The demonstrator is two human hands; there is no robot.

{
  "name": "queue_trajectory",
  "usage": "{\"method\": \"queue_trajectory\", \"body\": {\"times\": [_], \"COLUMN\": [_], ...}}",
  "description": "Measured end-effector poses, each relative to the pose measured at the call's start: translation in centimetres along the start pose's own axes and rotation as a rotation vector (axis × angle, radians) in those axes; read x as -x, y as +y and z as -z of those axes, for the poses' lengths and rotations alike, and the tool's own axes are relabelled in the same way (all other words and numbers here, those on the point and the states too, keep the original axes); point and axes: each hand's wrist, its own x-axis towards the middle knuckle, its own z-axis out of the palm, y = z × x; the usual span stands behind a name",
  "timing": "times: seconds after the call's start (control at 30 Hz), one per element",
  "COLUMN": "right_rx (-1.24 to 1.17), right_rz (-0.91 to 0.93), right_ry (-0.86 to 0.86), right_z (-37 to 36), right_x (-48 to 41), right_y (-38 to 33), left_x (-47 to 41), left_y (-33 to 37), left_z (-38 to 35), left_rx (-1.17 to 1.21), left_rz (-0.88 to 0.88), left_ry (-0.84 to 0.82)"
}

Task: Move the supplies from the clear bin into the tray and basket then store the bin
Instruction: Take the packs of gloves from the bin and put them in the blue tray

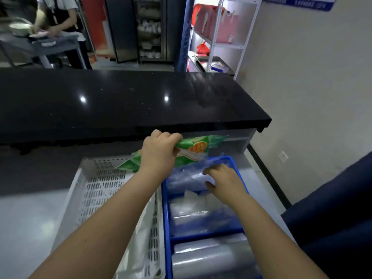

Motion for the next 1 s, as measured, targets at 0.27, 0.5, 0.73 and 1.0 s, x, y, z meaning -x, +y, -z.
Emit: {"method": "queue_trajectory", "body": {"times": [0.27,0.5,0.73,1.0], "right_rx": [0.044,0.094,0.010,-0.077], "right_rz": [0.257,0.309,0.292,0.288], "right_ry": [-0.231,-0.531,-0.678,-0.560], "right_z": [-3.6,-7.2,-7.1,-6.1], "right_x": [-5.9,-8.8,-9.1,-8.0], "right_y": [3.0,2.9,3.3,3.0], "left_x": [-1.4,-1.3,-0.8,0.0], "left_y": [1.6,2.4,1.6,1.1], "left_z": [-1.8,-3.1,-3.6,-3.3], "left_rx": [-0.054,-0.117,-0.080,-0.053], "left_rz": [0.117,0.213,0.252,0.255], "left_ry": [0.037,0.022,0.031,0.042]}}
